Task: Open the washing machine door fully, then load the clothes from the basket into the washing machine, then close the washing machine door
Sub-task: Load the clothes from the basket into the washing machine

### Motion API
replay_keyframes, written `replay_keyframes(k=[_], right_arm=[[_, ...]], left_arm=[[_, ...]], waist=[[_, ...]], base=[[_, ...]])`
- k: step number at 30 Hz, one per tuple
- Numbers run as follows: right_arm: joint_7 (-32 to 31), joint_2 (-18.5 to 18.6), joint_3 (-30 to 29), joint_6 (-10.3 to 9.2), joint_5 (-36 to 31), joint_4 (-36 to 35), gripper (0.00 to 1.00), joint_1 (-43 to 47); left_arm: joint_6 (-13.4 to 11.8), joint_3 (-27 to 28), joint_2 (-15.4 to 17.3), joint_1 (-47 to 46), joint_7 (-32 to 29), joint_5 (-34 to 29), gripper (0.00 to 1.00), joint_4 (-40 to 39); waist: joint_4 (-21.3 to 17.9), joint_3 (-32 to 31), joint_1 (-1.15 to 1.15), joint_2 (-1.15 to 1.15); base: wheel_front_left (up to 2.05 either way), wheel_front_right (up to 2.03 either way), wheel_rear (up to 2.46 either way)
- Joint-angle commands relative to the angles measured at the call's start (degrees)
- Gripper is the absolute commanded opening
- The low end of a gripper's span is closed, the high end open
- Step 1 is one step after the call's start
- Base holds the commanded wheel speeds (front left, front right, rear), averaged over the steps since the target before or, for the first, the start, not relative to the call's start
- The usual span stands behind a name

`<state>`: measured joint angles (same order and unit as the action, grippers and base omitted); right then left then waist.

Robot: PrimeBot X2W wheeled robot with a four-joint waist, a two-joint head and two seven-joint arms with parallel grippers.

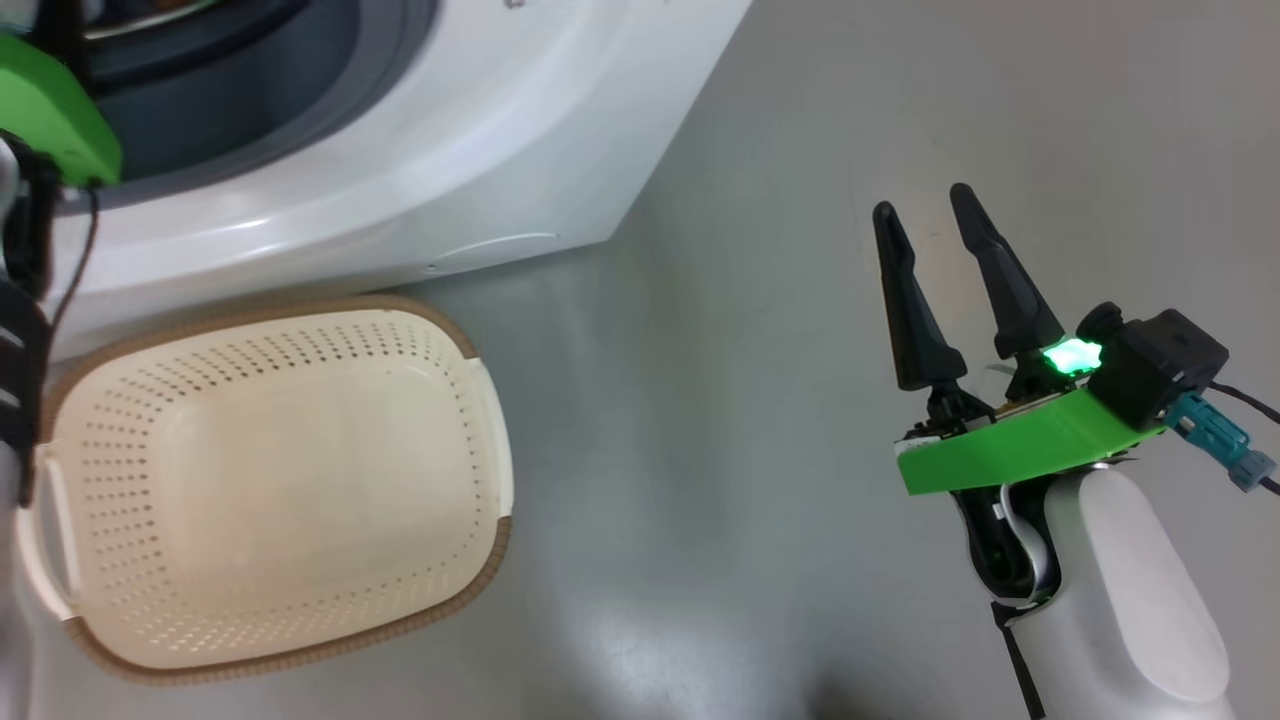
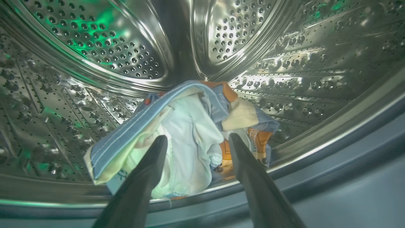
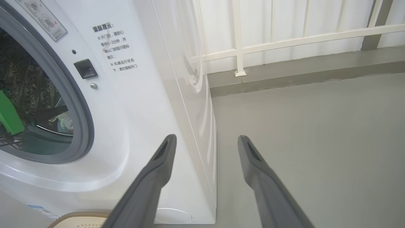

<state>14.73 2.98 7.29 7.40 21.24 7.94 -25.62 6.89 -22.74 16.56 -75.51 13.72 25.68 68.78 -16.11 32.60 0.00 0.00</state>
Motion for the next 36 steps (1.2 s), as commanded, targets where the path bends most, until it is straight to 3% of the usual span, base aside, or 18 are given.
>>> replay_keyframes(k=[1, 7, 15, 25, 36], right_arm=[[0.27, -0.10, 0.71, 0.09, -0.52, -1.22, 1.00, 2.09], [0.27, -0.10, 0.26, 0.09, -0.73, -1.28, 1.00, 2.74], [0.27, -0.10, -0.31, 0.09, -1.16, -0.69, 1.00, 3.46], [0.27, -0.03, -0.35, 0.09, -2.35, 0.46, 1.00, 4.50], [0.27, 1.42, 0.12, 0.09, -2.22, 1.66, 1.00, 6.84]], left_arm=[[0.18, 0.76, 1.97, 1.43, 0.73, 0.66, 1.00, -2.27], [-0.17, 1.74, 2.74, 6.56, 1.21, 1.30, 1.00, -9.54], [-2.86, 5.73, 4.97, 20.30, 1.27, 1.97, 1.00, -27.74], [-8.49, 9.98, 7.12, 41.17, 1.27, 2.60, 1.00, -49.83], [-12.61, 11.60, 4.91, 54.90, 1.27, 3.51, 1.00, -61.21]], waist=[[0.81, -0.72, 0.00, 0.00], [1.70, -1.35, 0.00, 0.00], [2.54, -4.10, 0.00, 0.00], [4.19, -9.37, 0.00, 0.00], [6.77, -16.10, 0.00, 0.00]], base=[[0.00, 0.00, 0.00], [0.00, 0.00, 0.00], [0.00, 0.00, 0.00], [0.00, 0.00, 0.00], [0.00, 0.00, 0.00]])
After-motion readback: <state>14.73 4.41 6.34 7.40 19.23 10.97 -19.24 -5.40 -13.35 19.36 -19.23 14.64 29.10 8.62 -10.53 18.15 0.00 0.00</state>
